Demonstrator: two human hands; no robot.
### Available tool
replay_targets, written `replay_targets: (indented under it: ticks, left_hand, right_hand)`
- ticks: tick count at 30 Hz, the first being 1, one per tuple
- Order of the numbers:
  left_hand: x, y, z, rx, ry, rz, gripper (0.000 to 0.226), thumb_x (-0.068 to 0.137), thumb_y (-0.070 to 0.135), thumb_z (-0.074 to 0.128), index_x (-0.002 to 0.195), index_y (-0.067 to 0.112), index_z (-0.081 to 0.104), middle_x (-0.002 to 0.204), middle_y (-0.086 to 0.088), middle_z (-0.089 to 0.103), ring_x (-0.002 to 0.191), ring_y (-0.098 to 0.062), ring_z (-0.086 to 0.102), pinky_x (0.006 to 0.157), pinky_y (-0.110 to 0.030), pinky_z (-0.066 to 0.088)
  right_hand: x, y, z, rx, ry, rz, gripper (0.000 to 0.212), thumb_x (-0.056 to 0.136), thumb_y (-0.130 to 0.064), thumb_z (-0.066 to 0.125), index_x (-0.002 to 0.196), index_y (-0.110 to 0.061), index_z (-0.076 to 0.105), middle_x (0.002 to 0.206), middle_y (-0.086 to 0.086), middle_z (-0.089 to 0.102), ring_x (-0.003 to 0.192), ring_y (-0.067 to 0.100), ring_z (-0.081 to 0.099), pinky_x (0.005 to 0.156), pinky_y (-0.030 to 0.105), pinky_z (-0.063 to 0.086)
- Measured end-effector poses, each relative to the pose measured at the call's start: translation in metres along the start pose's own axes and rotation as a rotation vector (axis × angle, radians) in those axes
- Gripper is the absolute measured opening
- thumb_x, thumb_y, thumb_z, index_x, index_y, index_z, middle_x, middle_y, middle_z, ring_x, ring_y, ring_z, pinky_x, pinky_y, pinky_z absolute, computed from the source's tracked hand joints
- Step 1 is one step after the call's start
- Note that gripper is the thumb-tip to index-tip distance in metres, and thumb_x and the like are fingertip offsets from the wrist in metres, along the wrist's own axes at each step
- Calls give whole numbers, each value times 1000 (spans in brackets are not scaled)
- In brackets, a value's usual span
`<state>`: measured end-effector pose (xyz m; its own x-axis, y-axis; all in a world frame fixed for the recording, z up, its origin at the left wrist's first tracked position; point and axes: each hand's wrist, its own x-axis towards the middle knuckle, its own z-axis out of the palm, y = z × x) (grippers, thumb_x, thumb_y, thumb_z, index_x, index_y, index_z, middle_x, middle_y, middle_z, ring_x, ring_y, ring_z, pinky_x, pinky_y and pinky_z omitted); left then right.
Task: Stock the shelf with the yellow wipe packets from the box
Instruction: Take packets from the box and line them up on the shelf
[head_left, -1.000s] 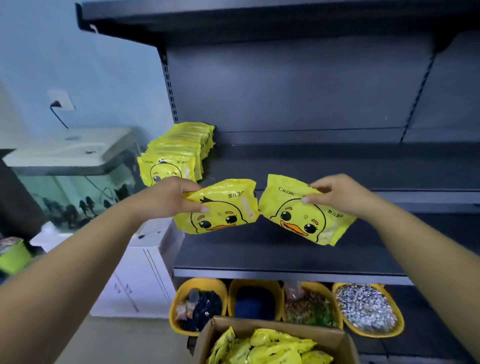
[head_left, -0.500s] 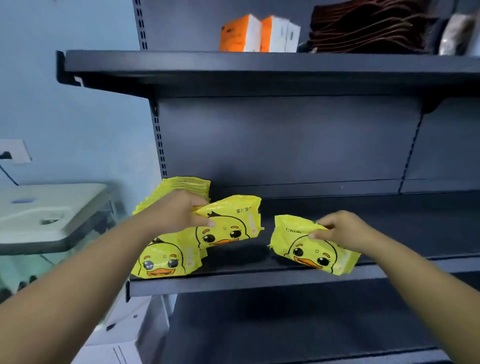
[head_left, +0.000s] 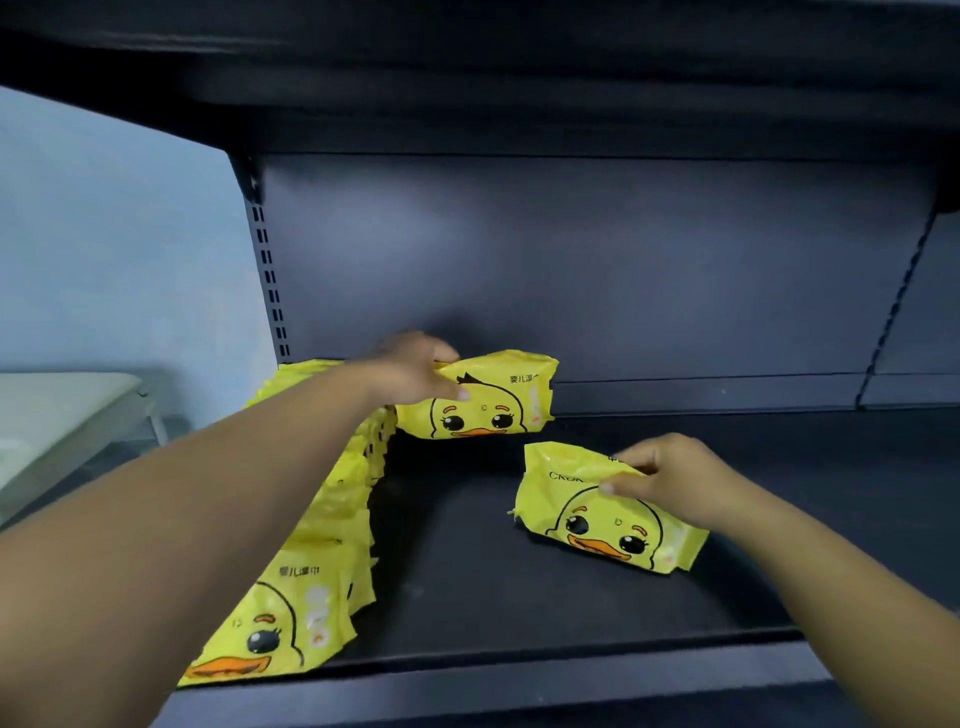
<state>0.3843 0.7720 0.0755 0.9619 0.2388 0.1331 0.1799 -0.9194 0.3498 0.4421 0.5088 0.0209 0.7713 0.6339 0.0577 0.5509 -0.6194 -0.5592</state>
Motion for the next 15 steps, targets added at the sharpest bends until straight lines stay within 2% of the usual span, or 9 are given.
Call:
replay_targets:
  ticks: [2, 4, 7, 9, 11, 13, 15]
  left_hand:
    - [17, -4, 4, 58, 14, -17, 49, 81, 42, 65, 123, 19, 57, 129, -1, 56, 120, -21, 47, 107, -37, 29]
    - [32, -7, 5, 141, 36, -63, 51, 82, 44, 63, 126, 21, 54, 131, 2, 54, 126, -20, 42, 108, -37, 17]
    - [55, -13, 7, 153, 43, -101, 40, 81, 42, 64, 115, 21, 62, 114, 1, 62, 117, -20, 50, 104, -36, 24]
    - [70, -17, 12, 93, 41, -95, 39, 80, 35, 68, 114, 16, 63, 111, -2, 64, 111, -21, 55, 100, -31, 35]
    - [83, -20, 20, 52, 33, -79, 38, 80, 29, 69, 114, 13, 64, 111, -5, 66, 103, -20, 59, 85, -24, 41]
    - [95, -20, 26, 43, 11, -53, 35, 80, 25, 69, 112, 11, 65, 109, -7, 67, 91, -16, 57, 70, -19, 39]
    - [106, -21, 31, 61, -13, -34, 33, 81, 24, 69, 110, 10, 65, 107, -8, 67, 86, -12, 53, 63, -17, 37]
  right_hand:
    - [22, 4, 2, 50, 28, -31, 7, 81, -26, 69, 85, -26, 74, 79, -8, 70, 76, 15, 63, 71, 22, 47]
    - [45, 9, 4, 116, 79, -65, 7, 80, -24, 70, 86, -24, 73, 69, -14, 64, 65, 6, 56, 58, 9, 40]
    - [72, 12, 10, 132, 88, -99, 6, 80, -26, 69, 86, -27, 68, 71, -16, 60, 67, 0, 53, 55, 5, 37]
    - [86, 16, 15, 125, 79, -112, 7, 81, -29, 68, 87, -28, 66, 75, -16, 61, 72, 2, 55, 55, 5, 36]
    - [96, 20, 18, 120, 102, -112, 9, 81, -32, 67, 90, -29, 68, 80, -12, 66, 74, 2, 57, 58, 7, 37]
    - [100, 24, 22, 98, 156, -112, 9, 81, -34, 67, 90, -31, 68, 85, -7, 69, 79, 5, 59, 64, 15, 42]
    - [100, 29, 30, 88, 229, -139, 15, 79, -35, 67, 94, -32, 70, 86, -7, 70, 83, 9, 62, 72, 23, 46]
